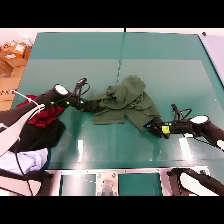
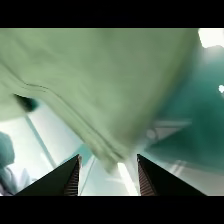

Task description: Fold the shirts.

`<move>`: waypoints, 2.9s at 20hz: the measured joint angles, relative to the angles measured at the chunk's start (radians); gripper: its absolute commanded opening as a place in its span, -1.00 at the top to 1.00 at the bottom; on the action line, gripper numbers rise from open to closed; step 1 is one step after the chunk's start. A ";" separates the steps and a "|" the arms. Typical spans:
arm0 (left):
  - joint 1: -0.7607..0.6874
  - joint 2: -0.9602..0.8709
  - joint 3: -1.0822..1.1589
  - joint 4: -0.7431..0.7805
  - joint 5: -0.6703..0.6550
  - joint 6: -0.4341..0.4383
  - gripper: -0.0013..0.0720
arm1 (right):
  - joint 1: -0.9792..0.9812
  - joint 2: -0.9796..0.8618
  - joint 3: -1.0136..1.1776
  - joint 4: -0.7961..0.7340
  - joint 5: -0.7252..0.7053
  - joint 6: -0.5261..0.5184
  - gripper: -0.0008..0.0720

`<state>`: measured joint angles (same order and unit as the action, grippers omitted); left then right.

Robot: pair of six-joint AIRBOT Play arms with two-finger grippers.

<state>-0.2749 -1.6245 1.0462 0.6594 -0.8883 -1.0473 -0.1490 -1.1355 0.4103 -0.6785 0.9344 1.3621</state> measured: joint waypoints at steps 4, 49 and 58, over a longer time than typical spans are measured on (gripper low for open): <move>-0.011 -0.008 0.087 0.037 -0.159 0.008 0.90 | 0.045 -0.084 0.046 0.027 -0.079 -0.019 0.88; 0.175 0.098 0.648 0.195 0.065 -0.126 0.90 | -0.220 -0.324 1.305 -0.393 0.142 0.134 0.93; 0.204 -0.187 0.695 0.061 -0.030 -0.122 -0.56 | -0.286 -0.593 1.310 -0.381 0.176 0.122 0.92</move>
<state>-0.0711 -1.8118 1.7412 0.7208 -0.9184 -1.1698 -0.4351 -1.7287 1.7206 -1.0595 1.1103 1.4841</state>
